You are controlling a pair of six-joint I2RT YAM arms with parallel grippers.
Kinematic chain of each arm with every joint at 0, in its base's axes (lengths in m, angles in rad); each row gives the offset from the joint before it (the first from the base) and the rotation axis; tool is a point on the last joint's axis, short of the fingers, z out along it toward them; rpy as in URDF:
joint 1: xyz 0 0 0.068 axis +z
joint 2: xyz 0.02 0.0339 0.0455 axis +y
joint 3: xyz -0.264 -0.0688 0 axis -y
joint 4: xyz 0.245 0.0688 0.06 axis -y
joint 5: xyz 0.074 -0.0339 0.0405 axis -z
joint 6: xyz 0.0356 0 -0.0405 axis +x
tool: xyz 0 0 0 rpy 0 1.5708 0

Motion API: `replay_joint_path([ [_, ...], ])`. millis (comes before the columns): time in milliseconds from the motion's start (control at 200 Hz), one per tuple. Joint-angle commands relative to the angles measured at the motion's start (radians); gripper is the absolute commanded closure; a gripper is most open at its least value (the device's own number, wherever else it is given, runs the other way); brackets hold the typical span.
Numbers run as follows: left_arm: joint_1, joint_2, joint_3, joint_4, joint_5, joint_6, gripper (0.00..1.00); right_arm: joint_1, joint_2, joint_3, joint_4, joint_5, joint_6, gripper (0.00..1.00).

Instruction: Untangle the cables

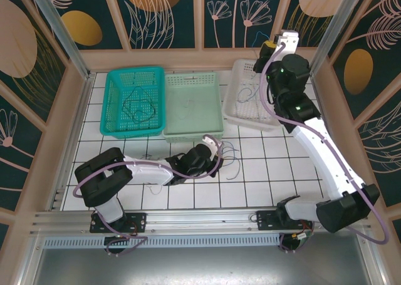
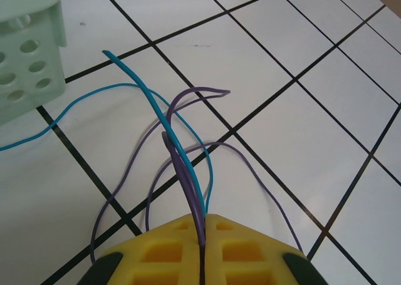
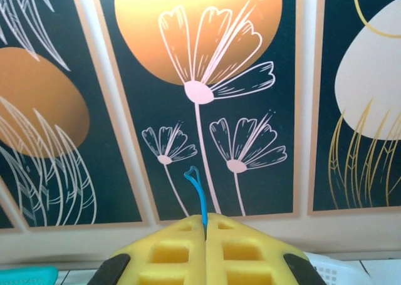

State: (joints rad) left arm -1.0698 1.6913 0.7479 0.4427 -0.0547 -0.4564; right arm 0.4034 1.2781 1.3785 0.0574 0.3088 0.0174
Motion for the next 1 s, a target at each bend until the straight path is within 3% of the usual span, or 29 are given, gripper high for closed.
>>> replay_joint_path([
  [0,-0.005,-0.027,-0.009,0.018,-0.017,0.002,0.91,-0.017,0.017,-0.021,0.147,0.049,0.019,1.0],
  [661,-0.005,-0.041,-0.023,0.023,-0.028,-0.009,0.91,-0.126,0.187,-0.295,0.352,0.128,0.089,1.0],
  [996,-0.005,-0.051,-0.028,0.022,-0.042,-0.019,0.91,-0.258,0.286,-0.223,0.15,-0.011,0.122,1.0],
])
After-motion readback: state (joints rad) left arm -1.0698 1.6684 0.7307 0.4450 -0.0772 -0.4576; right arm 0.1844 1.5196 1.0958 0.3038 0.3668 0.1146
